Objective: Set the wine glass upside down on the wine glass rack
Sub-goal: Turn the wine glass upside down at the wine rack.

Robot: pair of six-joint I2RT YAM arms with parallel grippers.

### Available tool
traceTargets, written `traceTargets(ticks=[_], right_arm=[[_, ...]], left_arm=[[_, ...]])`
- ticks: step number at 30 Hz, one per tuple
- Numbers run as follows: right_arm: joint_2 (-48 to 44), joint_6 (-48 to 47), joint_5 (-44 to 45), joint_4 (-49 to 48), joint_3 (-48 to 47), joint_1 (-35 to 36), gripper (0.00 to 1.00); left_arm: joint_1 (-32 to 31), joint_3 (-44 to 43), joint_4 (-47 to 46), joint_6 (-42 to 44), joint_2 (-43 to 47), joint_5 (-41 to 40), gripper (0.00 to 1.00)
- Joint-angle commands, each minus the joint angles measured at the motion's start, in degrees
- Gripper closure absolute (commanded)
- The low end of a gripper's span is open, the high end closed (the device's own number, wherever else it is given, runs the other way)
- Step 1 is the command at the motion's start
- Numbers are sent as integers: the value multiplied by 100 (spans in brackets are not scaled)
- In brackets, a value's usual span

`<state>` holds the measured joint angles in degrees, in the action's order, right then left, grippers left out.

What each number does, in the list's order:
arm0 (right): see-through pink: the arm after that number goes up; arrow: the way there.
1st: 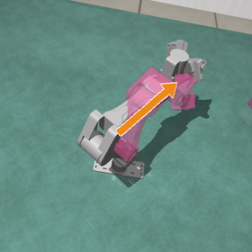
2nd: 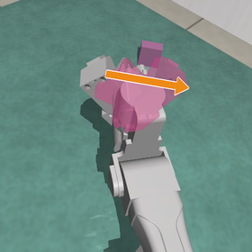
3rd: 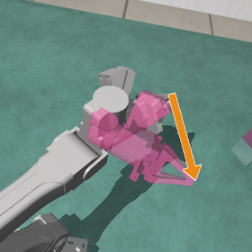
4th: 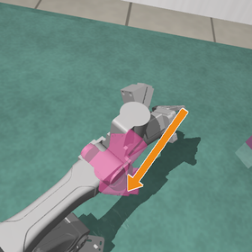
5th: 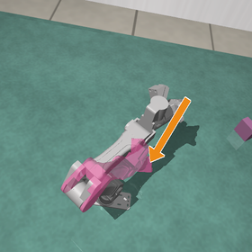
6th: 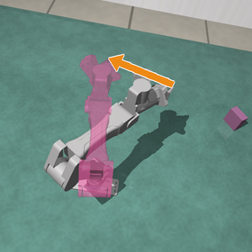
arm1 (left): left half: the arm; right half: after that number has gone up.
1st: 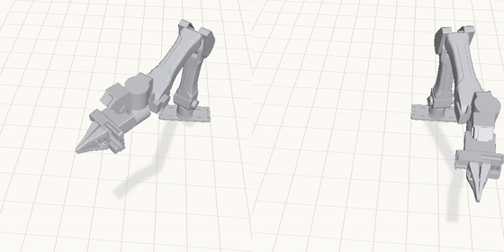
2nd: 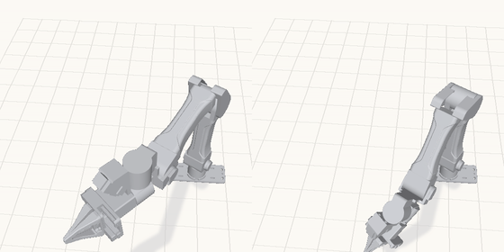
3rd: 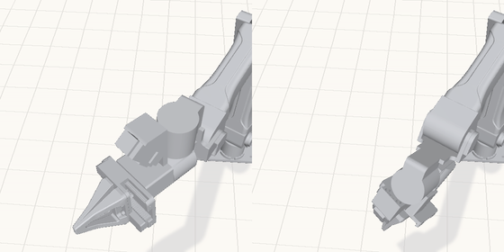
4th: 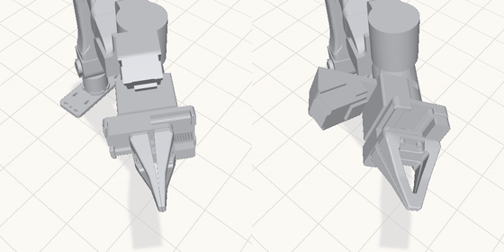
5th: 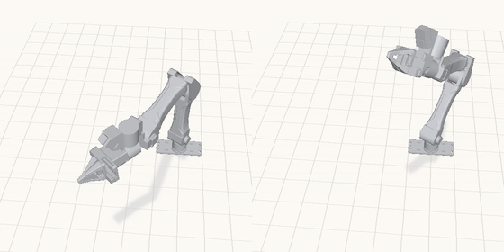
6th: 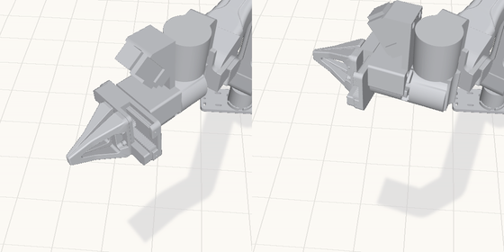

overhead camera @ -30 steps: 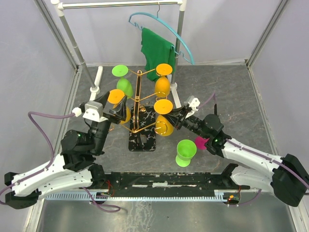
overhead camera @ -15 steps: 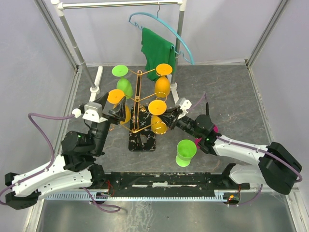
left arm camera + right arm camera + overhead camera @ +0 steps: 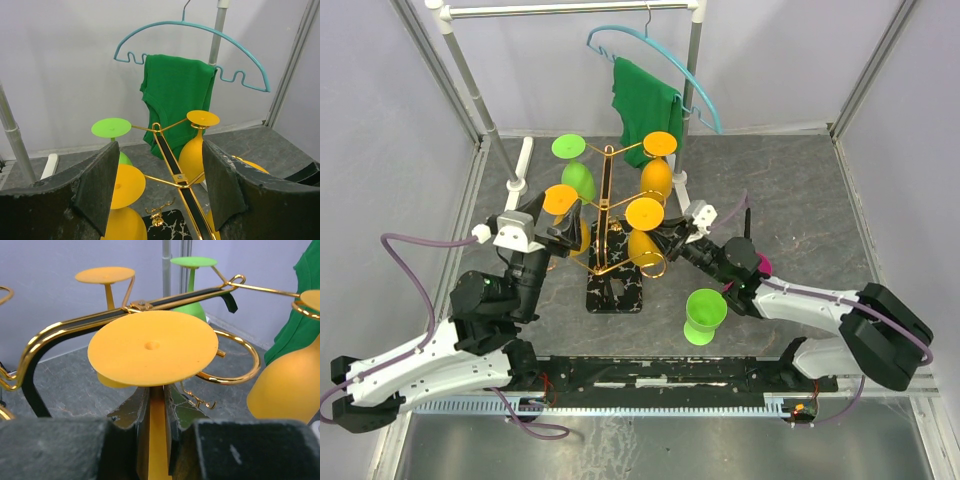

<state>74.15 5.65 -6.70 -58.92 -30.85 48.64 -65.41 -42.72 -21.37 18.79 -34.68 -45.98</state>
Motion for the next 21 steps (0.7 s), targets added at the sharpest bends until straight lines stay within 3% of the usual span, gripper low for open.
traceTargets(ticks=[1, 9, 21], right_arm=[[237, -102, 55, -321, -399, 31, 99], [629, -112, 155, -718, -519, 31, 99], [933, -174, 1096, -517, -786, 31, 99]], left_arm=[[-34, -17, -271, 82, -28, -77, 26], [-36, -16, -254, 168, 4, -123, 25], [-36, -61, -254, 274, -76, -132, 25]])
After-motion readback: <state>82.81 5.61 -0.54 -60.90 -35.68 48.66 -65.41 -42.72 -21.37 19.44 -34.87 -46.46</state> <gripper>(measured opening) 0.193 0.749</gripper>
